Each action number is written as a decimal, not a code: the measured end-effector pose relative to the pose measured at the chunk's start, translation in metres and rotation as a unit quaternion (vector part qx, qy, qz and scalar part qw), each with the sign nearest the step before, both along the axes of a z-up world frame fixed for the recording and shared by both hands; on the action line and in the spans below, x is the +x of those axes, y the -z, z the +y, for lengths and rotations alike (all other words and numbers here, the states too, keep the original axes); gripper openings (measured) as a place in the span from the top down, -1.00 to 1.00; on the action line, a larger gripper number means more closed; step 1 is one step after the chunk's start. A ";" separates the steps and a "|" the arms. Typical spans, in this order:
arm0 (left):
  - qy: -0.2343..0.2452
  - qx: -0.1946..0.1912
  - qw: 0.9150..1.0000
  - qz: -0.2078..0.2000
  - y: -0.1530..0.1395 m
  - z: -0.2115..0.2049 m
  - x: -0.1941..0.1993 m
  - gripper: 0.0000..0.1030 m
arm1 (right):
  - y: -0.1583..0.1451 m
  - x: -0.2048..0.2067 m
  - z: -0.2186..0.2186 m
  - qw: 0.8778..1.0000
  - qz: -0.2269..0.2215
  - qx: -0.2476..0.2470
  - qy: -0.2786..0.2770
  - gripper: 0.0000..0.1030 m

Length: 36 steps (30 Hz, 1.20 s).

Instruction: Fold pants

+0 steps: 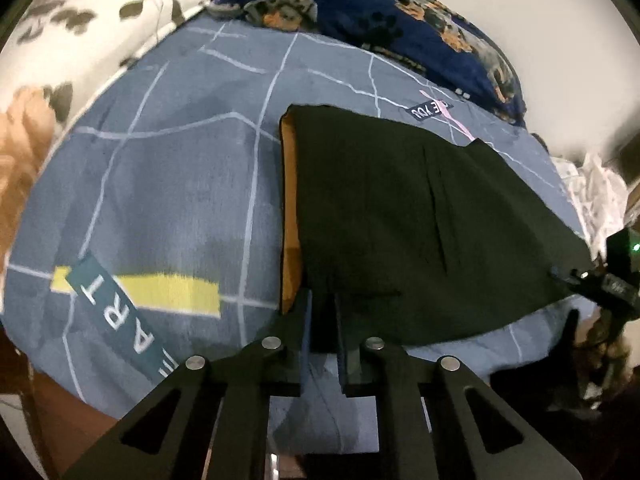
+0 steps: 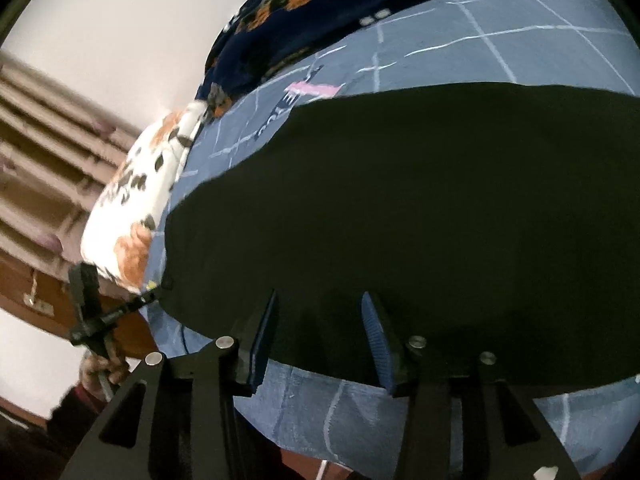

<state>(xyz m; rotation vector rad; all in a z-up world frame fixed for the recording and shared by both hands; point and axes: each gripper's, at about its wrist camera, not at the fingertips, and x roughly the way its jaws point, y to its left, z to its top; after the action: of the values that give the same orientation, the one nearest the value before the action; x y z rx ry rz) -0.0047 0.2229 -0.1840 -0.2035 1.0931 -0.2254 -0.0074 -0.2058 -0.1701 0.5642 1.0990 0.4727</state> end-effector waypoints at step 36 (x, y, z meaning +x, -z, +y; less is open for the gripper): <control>0.019 -0.055 0.998 -0.012 0.006 -0.105 0.047 0.55 | 0.052 -0.146 -0.456 0.843 -0.044 0.143 0.516 0.17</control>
<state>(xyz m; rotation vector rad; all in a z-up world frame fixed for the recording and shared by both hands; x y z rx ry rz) 0.0425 0.1176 -0.1901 -0.2783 1.0626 -0.3229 -0.1534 -0.6615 -0.2219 1.2771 0.4979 -0.2995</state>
